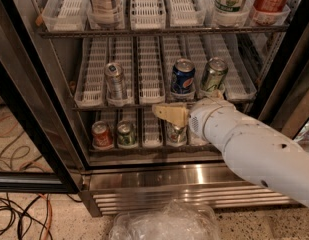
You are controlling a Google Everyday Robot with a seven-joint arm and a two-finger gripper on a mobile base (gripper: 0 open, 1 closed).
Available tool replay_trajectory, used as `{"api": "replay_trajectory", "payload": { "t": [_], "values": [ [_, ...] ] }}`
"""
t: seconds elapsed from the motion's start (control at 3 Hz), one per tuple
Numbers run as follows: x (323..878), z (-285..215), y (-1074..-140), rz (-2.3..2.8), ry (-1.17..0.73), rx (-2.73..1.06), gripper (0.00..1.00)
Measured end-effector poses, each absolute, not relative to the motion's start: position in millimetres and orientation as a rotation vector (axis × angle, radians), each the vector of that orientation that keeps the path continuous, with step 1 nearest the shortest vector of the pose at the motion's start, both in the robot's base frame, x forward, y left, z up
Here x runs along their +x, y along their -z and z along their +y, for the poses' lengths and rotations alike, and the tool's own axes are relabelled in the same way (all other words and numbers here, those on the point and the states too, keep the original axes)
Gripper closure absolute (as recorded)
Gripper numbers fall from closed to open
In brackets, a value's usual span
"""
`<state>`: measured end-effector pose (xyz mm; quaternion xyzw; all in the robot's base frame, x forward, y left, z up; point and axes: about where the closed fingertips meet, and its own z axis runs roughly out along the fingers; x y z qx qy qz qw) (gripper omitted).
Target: Pick pepsi can from middle shelf of fridge
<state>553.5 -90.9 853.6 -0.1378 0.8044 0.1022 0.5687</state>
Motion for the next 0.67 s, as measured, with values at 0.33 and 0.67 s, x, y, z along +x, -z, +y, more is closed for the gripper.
{"api": "replay_trajectory", "payload": {
  "t": [0.33,0.67],
  "values": [
    [578.7,-76.7,-854.6,1.837,-0.23,-0.255,0.19],
    [579.2,-76.2,-855.6,1.836,-0.231,-0.249,0.19]
  ]
}}
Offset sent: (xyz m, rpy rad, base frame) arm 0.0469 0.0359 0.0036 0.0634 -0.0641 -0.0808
